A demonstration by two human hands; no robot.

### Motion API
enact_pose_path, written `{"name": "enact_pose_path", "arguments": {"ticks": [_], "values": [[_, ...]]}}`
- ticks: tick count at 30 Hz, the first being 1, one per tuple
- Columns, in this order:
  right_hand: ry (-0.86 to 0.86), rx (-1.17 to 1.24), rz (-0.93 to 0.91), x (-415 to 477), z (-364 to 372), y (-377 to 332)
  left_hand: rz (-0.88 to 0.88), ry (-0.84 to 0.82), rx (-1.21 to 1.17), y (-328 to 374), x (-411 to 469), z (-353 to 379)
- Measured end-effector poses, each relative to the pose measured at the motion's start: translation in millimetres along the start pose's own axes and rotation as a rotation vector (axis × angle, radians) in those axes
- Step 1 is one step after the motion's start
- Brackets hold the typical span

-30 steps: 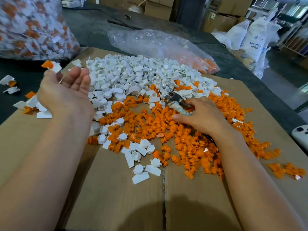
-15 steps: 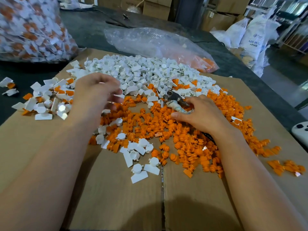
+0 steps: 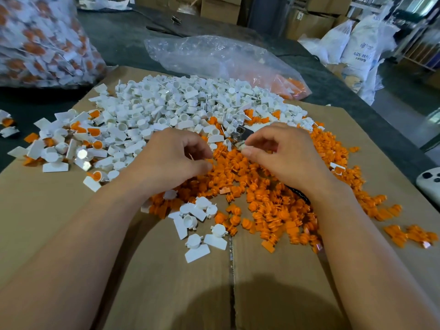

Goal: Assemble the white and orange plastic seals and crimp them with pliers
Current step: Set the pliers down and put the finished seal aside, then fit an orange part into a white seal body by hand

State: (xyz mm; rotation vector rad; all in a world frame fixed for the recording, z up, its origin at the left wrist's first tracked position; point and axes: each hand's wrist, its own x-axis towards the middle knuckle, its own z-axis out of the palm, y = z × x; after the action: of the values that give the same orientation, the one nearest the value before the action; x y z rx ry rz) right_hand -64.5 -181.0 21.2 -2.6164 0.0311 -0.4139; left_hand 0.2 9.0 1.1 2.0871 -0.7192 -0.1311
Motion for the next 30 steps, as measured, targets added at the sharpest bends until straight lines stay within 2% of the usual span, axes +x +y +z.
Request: {"name": "enact_pose_path", "arguments": {"ticks": [4, 12, 14, 16, 19, 21, 24, 27, 30], "values": [[-0.261, 0.209, -0.139, -9, 9, -22, 0.003, -0.005, 0.051, 0, 1, 2], [-0.472, 0.076, -0.294, -12, 33, -38, -0.013, 0.096, -0.020, -1, 2, 1], [-0.456, 0.047, -0.304, -11, 34, -37, -0.025, 0.102, -0.057, -1, 3, 1], [-0.355, 0.098, -0.243, -9, 30, -32, -0.053, 0.104, -0.130, 0, 3, 0], [-0.144, 0.325, -0.049, -5, 22, -21, -0.114, 0.086, -0.363, 4, 2, -4], [-0.083, 0.454, 0.036, -4, 19, -18, -0.099, 0.030, -0.469, 6, -1, -5], [-0.080, 0.516, 0.062, -4, 20, -21, -0.032, -0.040, -0.503, 10, -5, -2], [-0.104, 0.561, 0.054, -6, 24, -25, 0.011, -0.010, -0.490, 12, -6, 2], [-0.099, 0.498, 0.056, -6, 26, -25, 0.017, 0.030, -0.441, 12, -5, 3]]}}
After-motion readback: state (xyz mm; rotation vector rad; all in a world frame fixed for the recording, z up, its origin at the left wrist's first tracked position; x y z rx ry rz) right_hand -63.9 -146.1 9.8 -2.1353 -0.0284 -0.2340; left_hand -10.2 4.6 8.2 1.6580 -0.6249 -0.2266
